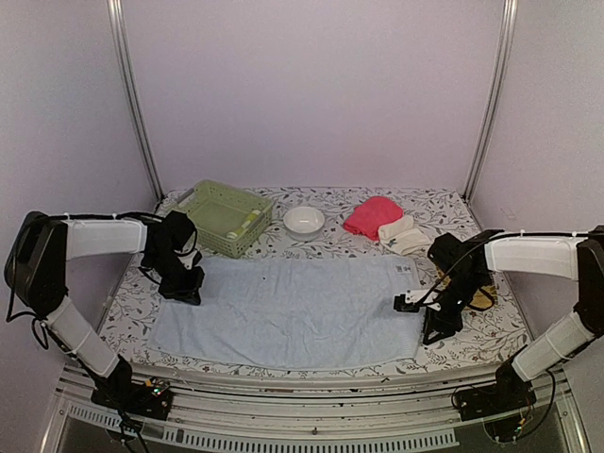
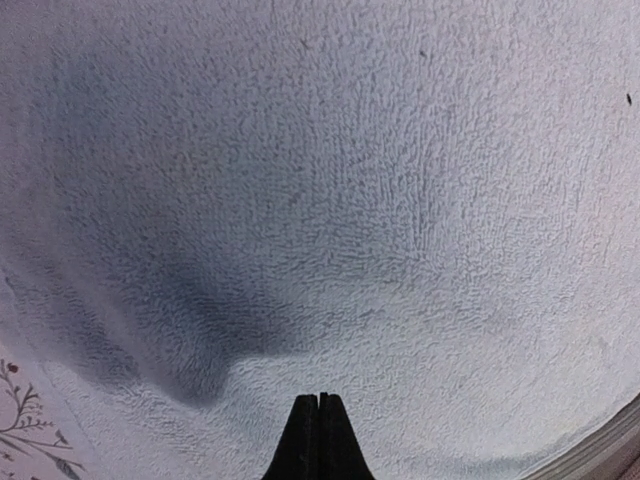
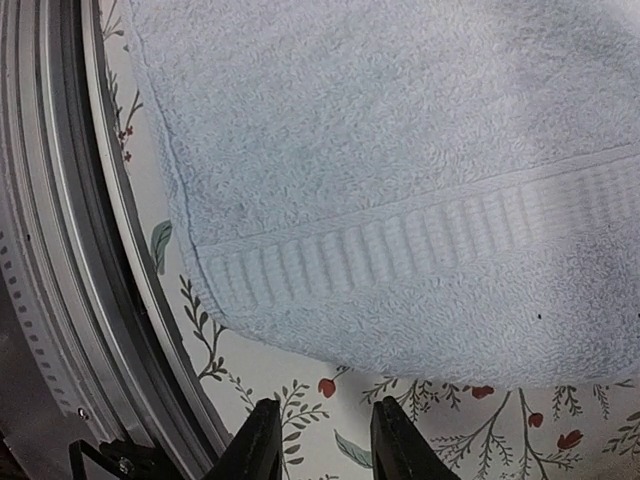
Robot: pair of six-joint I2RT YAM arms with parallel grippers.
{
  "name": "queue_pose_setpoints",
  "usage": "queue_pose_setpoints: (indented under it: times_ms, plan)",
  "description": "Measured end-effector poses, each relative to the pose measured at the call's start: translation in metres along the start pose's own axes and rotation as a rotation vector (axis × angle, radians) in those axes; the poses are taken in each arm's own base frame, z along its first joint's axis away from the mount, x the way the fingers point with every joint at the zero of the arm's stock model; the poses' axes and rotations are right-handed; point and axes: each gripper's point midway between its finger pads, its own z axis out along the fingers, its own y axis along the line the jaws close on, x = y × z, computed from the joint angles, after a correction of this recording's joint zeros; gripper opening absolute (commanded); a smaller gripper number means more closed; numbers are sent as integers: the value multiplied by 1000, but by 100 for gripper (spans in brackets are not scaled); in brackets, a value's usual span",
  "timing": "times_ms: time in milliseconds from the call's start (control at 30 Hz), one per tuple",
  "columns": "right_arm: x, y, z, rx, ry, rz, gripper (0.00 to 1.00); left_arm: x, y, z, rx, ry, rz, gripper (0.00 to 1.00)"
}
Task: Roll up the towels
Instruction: Smooth out the towel at the center of the board.
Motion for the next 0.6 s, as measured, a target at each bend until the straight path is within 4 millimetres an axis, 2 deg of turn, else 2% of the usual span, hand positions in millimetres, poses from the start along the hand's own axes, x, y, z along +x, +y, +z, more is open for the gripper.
queue_pose_setpoints:
  times_ms: [200,267,333,433,500,533,600]
  plan:
    - [9,-7,25,-29,96,19,26,0,0,1,-1,-2,3,0]
    - [-1,-17,24,-2,92,21,26,0,0,1,0,-2,3,0]
    - [-23,-33,14,39,54,14,25,0,0,2,-1,-4,4,0]
    - [-77,-65,-14,130,-71,-15,26,2,2,3,-8,-2,5,0]
    - [-106,-83,-29,174,-136,-27,26,4,4,5,-13,2,6,0]
    - [-119,-92,-33,191,-164,-30,26,5,5,5,-17,4,7,0]
    - [-128,-102,-27,197,-176,-19,26,5,6,5,-21,3,8,0]
